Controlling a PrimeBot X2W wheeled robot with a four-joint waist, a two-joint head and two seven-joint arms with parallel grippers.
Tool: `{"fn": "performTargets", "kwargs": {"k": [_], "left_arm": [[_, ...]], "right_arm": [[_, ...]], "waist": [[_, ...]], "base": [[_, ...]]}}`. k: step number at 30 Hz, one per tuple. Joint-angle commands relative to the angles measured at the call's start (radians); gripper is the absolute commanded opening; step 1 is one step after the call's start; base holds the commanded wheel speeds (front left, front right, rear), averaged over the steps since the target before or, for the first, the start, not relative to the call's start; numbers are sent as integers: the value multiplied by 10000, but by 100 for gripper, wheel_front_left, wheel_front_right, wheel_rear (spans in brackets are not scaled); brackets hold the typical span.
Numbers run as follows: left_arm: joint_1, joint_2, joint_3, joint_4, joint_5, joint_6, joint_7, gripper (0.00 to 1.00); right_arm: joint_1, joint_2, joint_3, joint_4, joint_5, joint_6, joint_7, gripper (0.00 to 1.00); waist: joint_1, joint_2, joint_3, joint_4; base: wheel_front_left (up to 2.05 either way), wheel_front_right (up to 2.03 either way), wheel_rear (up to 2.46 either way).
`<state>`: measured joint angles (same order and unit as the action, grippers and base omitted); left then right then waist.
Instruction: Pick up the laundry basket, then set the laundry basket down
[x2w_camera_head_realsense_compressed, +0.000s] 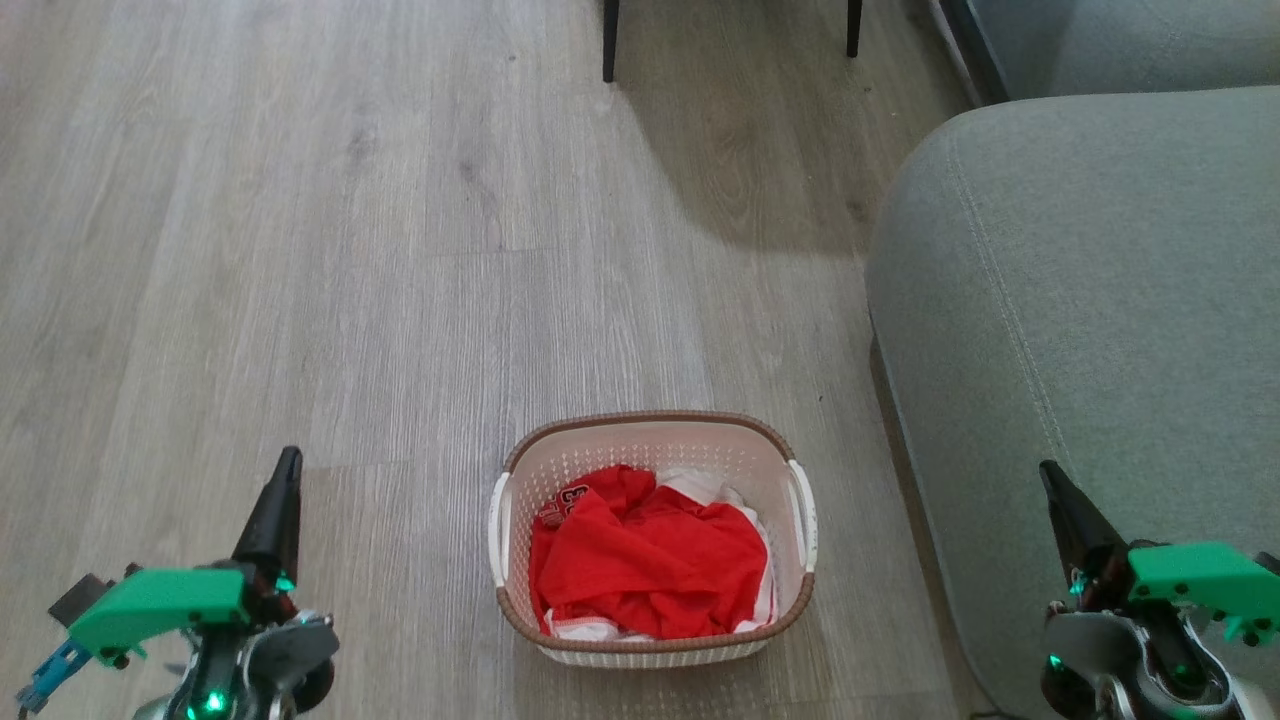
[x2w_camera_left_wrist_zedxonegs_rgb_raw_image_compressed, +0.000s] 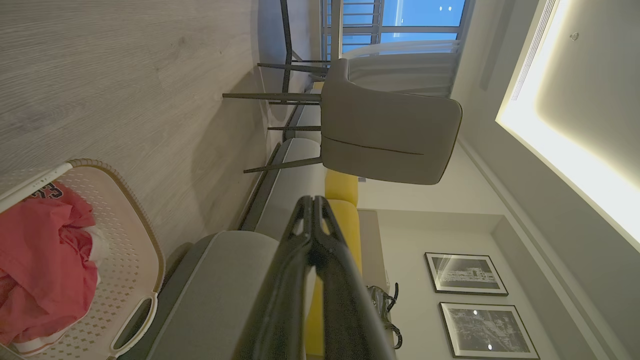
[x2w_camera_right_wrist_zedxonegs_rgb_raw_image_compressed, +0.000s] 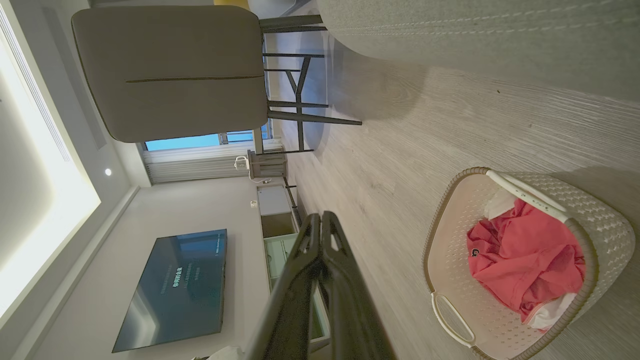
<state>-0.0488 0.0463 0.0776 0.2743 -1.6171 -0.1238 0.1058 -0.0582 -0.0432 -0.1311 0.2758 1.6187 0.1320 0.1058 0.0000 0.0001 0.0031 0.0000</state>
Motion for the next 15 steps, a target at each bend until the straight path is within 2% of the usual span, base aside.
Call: {"fn": "performTargets", "kwargs": {"k": [1, 15], "left_arm": [[-592, 40, 374, -293, 95, -69, 84, 0], [-592, 39, 373, -293, 94, -69, 83, 0]], "right_arm": [[-498, -70, 161, -310, -110, -13, 84, 0], [-498, -70, 162, -310, -109, -13, 83, 0]], "waist": [[0, -1, 0, 0], [0, -1, 0, 0]], "base": [[0, 0, 0], [0, 0, 0]]}}
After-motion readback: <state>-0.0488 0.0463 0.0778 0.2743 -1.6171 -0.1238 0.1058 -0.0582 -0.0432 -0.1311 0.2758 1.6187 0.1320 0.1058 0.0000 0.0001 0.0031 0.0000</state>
